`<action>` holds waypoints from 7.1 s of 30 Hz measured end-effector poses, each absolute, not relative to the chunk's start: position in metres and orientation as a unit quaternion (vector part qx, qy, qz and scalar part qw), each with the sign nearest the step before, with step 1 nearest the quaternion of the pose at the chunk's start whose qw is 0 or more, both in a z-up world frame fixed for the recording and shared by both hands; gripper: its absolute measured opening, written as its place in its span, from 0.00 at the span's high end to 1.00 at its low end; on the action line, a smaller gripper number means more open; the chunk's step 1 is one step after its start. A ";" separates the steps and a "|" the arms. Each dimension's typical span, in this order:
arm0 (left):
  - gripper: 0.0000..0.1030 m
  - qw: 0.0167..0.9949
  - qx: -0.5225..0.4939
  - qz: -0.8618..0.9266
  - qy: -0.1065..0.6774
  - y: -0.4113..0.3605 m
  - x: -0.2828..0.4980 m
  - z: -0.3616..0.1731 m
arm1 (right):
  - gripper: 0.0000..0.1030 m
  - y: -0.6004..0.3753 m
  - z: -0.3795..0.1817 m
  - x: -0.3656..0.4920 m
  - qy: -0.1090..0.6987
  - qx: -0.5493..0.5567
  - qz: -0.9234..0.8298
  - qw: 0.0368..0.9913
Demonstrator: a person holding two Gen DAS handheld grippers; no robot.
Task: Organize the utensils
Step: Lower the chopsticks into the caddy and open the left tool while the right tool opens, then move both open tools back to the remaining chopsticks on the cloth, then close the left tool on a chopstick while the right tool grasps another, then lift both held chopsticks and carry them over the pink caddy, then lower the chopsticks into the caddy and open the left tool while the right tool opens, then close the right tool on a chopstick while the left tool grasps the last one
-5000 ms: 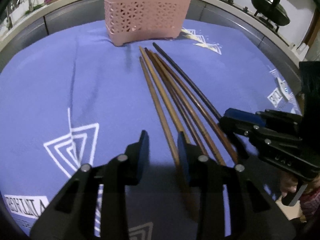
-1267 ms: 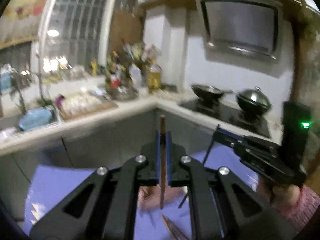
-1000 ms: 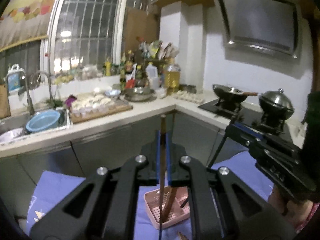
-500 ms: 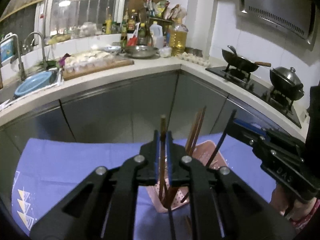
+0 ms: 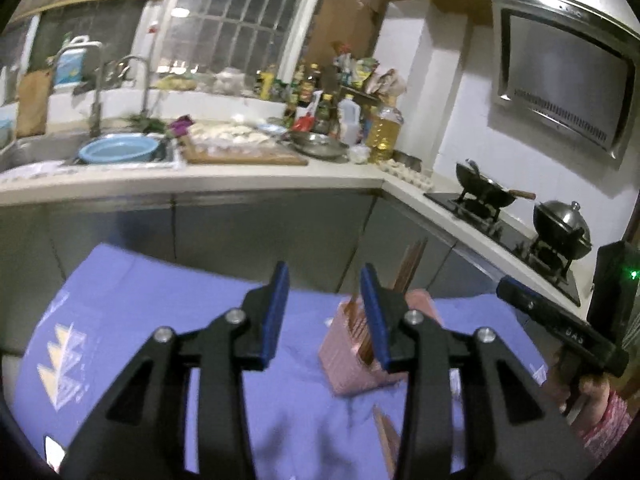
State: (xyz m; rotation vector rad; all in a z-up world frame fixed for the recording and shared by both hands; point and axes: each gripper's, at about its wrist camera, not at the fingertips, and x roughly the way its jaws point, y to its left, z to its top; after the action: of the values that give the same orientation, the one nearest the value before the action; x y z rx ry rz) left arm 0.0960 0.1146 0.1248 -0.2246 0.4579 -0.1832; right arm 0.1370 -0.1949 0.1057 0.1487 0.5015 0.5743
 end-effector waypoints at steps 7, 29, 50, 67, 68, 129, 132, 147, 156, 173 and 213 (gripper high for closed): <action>0.66 0.952 -0.008 -0.097 0.289 0.092 0.066 0.055 | 0.60 -0.174 0.055 0.087 0.281 0.010 0.289 0.915; 0.88 0.943 -0.040 -0.089 0.318 0.061 0.228 0.083 | 0.60 -0.254 -0.030 0.055 0.362 0.150 0.219 0.894; 0.74 0.928 -0.124 -0.121 0.330 0.126 0.046 0.034 | 0.80 -0.192 -0.085 0.018 0.480 0.023 0.257 0.839; 0.74 0.854 0.007 -0.199 0.481 -0.035 0.013 -0.085 | 0.81 -0.214 -0.085 -0.001 0.458 -0.020 0.183 0.870; 0.74 0.855 0.012 -0.195 0.481 -0.035 0.015 -0.084 | 0.81 -0.214 -0.086 -0.001 0.457 -0.018 0.184 0.870; 0.95 0.927 0.017 -0.203 0.314 0.021 0.035 0.078 | 0.95 -0.228 0.065 0.042 0.246 0.019 0.251 0.936; 0.95 0.932 0.025 -0.198 0.303 0.017 0.029 0.079 | 0.95 -0.228 0.074 0.039 0.222 0.017 0.247 0.943; 0.95 0.954 0.001 -0.191 0.231 0.019 0.071 0.163 | 0.95 -0.216 0.136 0.082 0.182 0.050 0.247 0.950; 0.95 0.976 -0.021 -0.139 0.169 0.015 0.135 0.207 | 0.95 -0.185 0.187 0.152 0.120 0.058 0.231 0.964; 0.90 0.944 -0.019 -0.115 0.307 0.009 0.200 0.101 | 0.93 -0.165 0.087 0.206 0.248 0.056 0.228 0.940; 0.69 0.871 -0.028 -0.133 0.472 0.023 0.000 -0.069 | 0.81 -0.161 -0.088 -0.028 0.457 0.006 0.236 0.858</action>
State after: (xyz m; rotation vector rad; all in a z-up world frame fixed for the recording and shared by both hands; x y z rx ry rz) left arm -0.0004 0.0231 -0.0691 -0.0588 0.9863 -0.2789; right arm -0.0281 -0.1611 -0.0880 0.0127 0.9596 0.4965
